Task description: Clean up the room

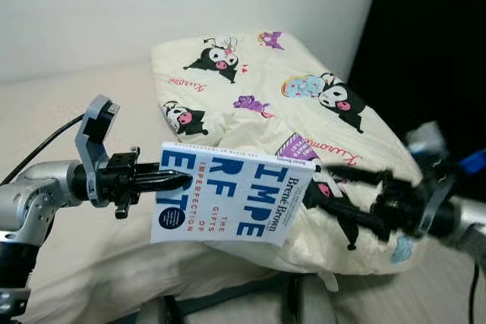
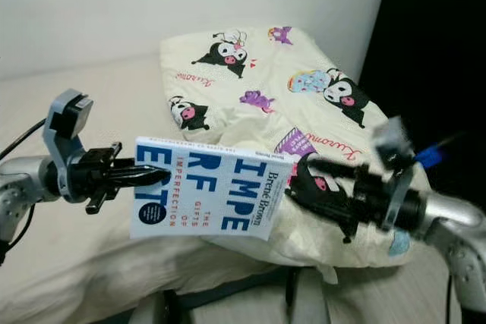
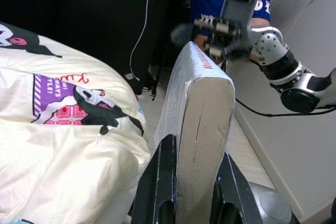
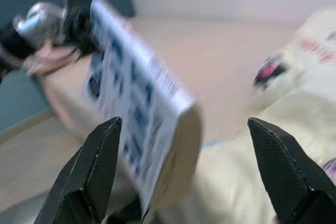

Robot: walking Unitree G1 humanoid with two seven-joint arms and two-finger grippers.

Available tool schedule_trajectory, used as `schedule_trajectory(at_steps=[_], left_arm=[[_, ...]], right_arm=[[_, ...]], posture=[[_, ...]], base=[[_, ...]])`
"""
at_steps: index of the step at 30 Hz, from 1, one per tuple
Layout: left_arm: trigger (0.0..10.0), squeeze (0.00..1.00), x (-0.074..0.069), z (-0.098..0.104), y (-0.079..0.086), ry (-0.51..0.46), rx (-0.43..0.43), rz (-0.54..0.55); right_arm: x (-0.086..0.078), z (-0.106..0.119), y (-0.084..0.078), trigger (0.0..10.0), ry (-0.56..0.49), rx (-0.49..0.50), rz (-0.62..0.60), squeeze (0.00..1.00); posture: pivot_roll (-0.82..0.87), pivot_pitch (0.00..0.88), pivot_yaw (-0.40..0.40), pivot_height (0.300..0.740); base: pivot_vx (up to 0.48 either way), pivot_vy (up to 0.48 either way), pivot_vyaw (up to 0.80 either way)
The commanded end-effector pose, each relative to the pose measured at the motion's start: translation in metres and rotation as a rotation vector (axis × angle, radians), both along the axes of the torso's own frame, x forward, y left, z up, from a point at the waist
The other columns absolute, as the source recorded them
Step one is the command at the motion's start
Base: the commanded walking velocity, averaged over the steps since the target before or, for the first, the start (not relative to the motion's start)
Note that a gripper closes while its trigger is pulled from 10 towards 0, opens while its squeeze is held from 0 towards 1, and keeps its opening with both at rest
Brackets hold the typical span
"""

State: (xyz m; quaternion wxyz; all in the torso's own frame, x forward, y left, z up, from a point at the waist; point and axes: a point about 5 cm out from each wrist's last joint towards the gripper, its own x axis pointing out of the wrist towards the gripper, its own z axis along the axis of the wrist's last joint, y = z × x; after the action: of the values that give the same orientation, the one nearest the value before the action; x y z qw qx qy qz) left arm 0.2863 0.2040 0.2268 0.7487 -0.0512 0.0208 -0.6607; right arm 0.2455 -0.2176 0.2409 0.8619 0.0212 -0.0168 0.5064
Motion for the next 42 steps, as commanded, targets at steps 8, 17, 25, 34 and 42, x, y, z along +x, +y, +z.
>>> schedule_trajectory(at_steps=[8,17,25,34,42], left_arm=[[0.0,0.00,-0.004,0.007,-0.003,-0.036,-0.009,-0.034],[0.0,0.00,-0.008,0.022,-0.013,-0.109,-0.021,-0.074],[0.0,0.00,-0.016,0.034,-0.022,-0.154,-0.031,-0.132],[0.0,0.00,-0.018,0.036,-0.025,-0.162,-0.026,-0.149],[0.0,0.00,-0.018,0.036,-0.025,-0.156,-0.019,-0.152]], right_arm=[[0.007,-0.014,0.000,10.0,0.056,-0.031,-0.062,0.00],[0.007,-0.028,0.010,10.0,0.120,0.027,-0.006,0.00],[0.008,-0.040,0.018,10.0,0.173,0.011,0.029,0.00],[0.008,-0.051,0.023,0.0,0.218,-0.065,0.059,0.00],[0.011,-0.047,0.020,0.0,0.182,-0.160,0.049,0.00]], posture=[[-0.11,0.081,0.027,0.550],[-0.11,0.082,0.024,0.550],[-0.11,0.082,0.025,0.550],[-0.11,0.081,0.026,0.550],[-0.11,0.082,0.029,0.550]], base=[[0.000,0.000,0.00],[0.000,0.000,0.00],[0.000,0.000,0.00],[0.000,0.000,0.00],[0.000,0.000,0.00]])
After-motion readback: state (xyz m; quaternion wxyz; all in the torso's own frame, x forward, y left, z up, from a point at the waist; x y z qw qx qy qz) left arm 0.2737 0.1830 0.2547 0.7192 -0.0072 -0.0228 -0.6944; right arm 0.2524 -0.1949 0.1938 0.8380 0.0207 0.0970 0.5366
